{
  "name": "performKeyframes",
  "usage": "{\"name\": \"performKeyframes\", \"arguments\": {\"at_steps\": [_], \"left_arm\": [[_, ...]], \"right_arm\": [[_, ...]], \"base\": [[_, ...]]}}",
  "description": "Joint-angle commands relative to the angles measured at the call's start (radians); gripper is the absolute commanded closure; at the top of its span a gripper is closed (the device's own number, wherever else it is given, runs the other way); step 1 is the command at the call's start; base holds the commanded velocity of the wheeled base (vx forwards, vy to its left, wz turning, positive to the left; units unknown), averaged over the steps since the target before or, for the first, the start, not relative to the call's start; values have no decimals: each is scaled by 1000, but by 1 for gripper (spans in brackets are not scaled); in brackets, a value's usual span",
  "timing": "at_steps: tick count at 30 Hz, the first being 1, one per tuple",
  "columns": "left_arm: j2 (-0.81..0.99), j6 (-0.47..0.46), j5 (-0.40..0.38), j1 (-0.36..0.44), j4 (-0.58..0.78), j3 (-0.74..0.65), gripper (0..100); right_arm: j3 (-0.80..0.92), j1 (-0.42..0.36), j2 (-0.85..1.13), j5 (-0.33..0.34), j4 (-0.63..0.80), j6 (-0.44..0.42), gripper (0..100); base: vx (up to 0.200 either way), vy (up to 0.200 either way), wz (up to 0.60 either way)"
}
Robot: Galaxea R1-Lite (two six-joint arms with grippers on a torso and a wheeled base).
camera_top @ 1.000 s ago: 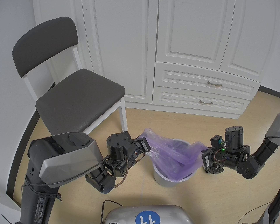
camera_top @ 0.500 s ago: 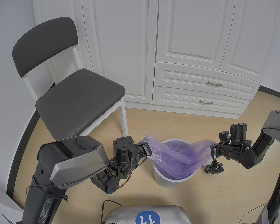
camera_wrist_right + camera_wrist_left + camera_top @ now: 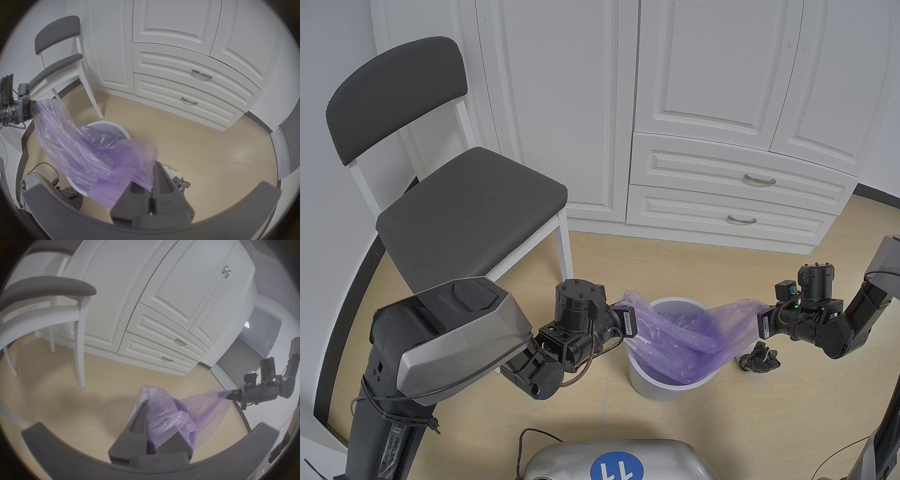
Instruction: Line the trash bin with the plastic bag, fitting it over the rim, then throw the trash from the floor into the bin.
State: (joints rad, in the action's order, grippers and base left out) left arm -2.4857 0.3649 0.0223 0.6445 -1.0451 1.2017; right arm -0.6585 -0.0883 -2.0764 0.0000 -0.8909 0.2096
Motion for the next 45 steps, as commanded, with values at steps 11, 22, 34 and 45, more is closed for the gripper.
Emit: {"name": "performKeyframes", "arguments": {"at_steps": [11,22,34,45], "left_arm": [[-78,-40,-18,6,85,156,100],[-143,-30,-25,49,-187,187,100],[-64,-29,-28,63,108,164,100],[-147,158,-101,30,470,492,100]], "right_arm": [[8,-31,93,2,102,-6,100],[13,-41,108,2,104,-6,100],[16,-59,108,2,105,-7,100],[14,-67,139,2,216,-6,100]], "base": [[0,0,0],[0,0,0],[0,0,0],[0,0,0]]}}
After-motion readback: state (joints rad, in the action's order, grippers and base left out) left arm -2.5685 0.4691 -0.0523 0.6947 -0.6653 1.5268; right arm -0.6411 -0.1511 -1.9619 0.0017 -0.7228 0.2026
